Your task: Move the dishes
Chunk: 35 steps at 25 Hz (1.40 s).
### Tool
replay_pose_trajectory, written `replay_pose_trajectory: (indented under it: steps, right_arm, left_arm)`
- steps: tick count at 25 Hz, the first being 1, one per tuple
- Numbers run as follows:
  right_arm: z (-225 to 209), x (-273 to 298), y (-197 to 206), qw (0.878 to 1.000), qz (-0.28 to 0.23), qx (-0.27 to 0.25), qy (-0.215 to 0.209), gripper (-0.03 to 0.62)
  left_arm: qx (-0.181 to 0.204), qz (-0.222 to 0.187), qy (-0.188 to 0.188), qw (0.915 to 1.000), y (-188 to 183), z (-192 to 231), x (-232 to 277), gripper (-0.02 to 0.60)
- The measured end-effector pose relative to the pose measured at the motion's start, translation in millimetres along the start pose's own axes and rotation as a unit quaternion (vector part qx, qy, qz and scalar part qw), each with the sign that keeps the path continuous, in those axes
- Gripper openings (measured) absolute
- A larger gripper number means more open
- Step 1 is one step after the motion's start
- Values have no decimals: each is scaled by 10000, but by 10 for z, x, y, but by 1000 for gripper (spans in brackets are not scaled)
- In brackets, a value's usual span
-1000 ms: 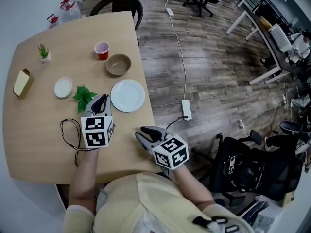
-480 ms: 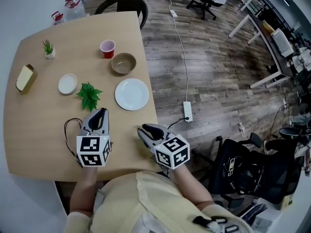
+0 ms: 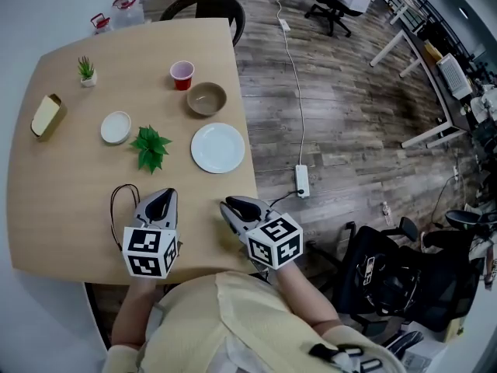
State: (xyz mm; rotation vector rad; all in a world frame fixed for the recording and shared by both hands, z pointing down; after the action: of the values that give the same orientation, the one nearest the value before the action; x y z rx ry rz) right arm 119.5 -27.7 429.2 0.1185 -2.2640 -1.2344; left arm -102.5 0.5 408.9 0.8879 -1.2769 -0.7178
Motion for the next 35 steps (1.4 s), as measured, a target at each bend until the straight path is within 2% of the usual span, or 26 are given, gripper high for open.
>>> replay_pose_trajectory:
  steps: [10, 17, 25, 35]
  right_arm:
    - [77, 37, -14, 9998, -8, -49, 209, 23]
    - [141, 9, -24, 9995, -112, -157, 233, 15]
    - [164, -48, -42, 9980, -309, -299, 464, 14]
    - [206, -76, -88, 9981, -560, -70, 263, 14]
  left_arm:
    - [-160, 262, -139, 9994, 258, 60, -223, 14]
    - [-279, 266, -156, 9991, 352, 57, -349, 14]
    - [-266, 217, -131, 9993, 352, 30, -390, 14]
    - [-286, 211, -155, 9992, 376, -9, -400, 14]
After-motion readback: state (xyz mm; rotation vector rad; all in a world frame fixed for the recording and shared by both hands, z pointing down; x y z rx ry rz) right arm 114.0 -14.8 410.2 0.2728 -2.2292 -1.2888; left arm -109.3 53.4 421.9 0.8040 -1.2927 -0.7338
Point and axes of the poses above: the fingertips, and each gripper's own axes: x forward along the fingers, z to its left, y out of its underside, the point moved 10 cm from there along -x, backward along the fingers, and after that the axes turned 8 degrees about -y, right-handed, at the moved point
